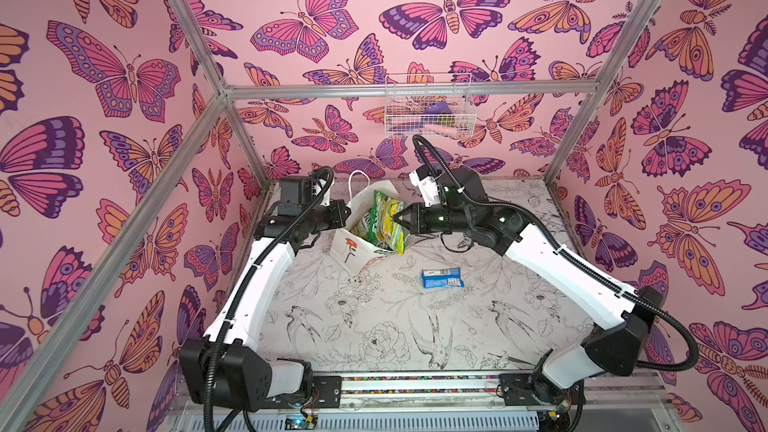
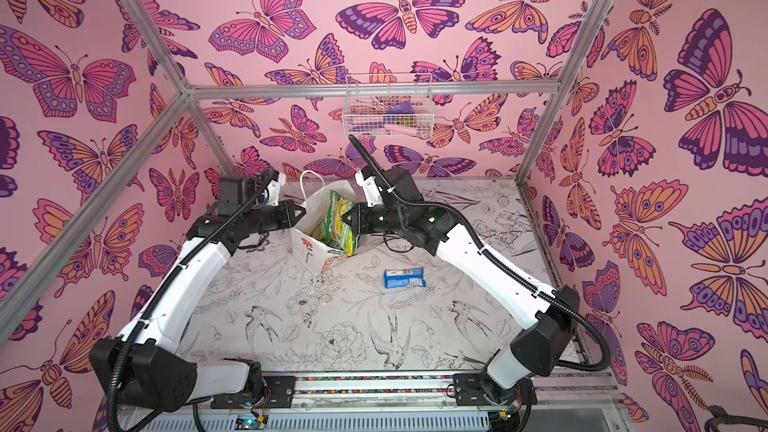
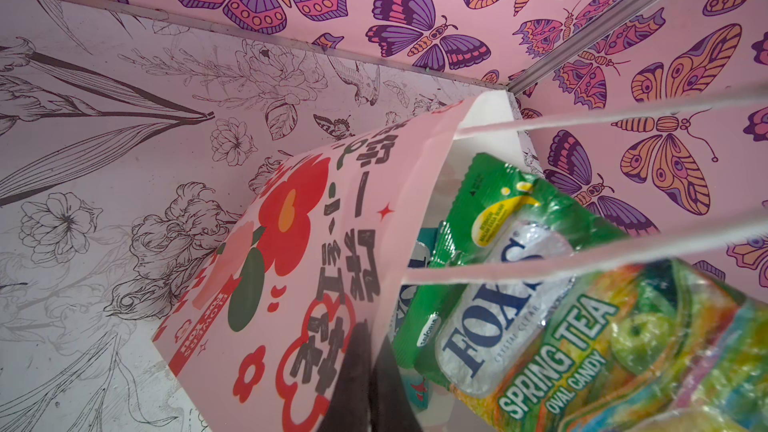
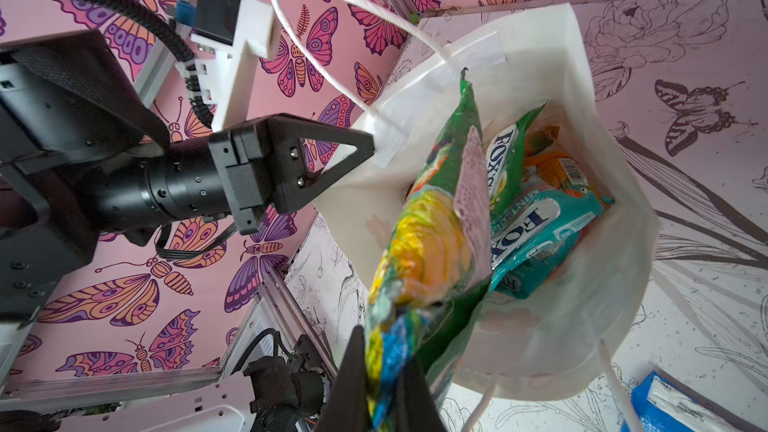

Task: Place the snacks into the paper bag
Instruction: 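Lower the Spring Tea pack into the bag and open the right gripper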

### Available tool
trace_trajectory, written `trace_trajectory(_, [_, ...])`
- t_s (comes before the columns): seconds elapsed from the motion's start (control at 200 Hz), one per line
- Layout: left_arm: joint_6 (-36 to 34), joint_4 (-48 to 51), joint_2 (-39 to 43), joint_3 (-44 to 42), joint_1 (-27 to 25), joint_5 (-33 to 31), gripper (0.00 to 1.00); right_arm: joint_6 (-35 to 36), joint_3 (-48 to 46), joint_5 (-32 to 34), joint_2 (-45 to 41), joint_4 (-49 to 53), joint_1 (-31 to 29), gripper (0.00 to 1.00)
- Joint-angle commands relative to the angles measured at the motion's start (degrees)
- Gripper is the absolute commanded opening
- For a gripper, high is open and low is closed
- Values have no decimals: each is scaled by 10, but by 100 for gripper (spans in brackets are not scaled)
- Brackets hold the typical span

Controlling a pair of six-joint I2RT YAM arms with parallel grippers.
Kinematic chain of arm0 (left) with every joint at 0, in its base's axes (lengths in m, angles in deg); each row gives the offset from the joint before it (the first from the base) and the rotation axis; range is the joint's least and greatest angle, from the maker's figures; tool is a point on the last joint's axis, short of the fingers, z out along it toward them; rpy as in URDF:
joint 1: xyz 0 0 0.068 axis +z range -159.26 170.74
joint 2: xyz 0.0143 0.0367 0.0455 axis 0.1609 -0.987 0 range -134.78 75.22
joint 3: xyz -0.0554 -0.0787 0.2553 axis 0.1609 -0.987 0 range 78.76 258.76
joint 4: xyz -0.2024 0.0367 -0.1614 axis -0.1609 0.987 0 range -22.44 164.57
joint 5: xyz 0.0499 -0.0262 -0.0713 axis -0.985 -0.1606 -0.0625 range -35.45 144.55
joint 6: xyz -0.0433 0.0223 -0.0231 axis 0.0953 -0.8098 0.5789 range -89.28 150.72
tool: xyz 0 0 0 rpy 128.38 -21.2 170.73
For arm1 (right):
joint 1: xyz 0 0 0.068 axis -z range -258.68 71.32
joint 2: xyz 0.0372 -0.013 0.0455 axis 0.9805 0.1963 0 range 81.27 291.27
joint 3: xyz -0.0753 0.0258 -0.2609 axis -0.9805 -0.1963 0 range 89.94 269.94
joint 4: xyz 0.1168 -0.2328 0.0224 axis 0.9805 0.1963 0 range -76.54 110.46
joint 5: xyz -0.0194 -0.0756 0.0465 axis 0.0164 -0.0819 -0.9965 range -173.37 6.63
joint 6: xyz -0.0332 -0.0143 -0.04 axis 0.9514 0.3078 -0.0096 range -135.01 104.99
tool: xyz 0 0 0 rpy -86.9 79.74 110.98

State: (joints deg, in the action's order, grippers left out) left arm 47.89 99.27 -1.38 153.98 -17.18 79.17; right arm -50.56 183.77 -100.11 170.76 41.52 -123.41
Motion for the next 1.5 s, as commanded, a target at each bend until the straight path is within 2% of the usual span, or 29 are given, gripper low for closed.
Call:
trace_trajectory(0.0, [-5, -41, 22, 1, -4, 26, 0, -9, 25, -4, 1, -11, -3, 0])
trace_trajectory(0.691, [-5, -41, 22, 1, -6, 27, 0, -29, 42, 9, 32, -10, -3, 1])
trace_trajectory(0.901, [-5, -41, 22, 1, -7, 26, 0, -41, 47, 29, 37, -9, -2, 3])
trace_trajectory(1.492, [-6, -41, 24, 0, -7, 25, 0, -53, 56, 27, 45, -19, -1, 11])
